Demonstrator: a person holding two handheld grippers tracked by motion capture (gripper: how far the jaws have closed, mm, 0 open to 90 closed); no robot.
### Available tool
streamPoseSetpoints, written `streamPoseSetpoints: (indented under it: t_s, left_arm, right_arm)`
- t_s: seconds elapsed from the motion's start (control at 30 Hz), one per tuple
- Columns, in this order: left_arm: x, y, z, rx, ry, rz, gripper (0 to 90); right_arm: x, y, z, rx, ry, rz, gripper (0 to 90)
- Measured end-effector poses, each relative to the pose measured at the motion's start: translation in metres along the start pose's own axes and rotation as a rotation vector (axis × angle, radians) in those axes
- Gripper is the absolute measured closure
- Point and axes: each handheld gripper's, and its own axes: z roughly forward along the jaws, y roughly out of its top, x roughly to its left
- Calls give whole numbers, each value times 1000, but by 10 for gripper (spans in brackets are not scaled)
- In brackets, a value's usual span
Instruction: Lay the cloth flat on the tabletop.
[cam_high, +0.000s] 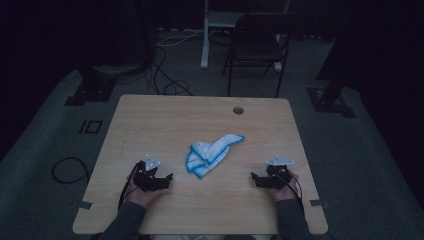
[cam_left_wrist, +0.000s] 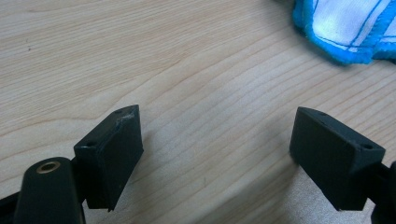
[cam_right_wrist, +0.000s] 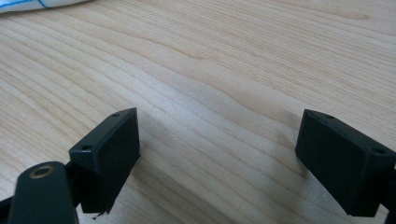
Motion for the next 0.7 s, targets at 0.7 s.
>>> streamPoseSetpoints:
  t_s: [0.7]
  left_arm:
    - [1, 1, -1, -2, -3, 4, 236]
  right_arm:
    - [2, 1, -2, -13, -15, -2, 266]
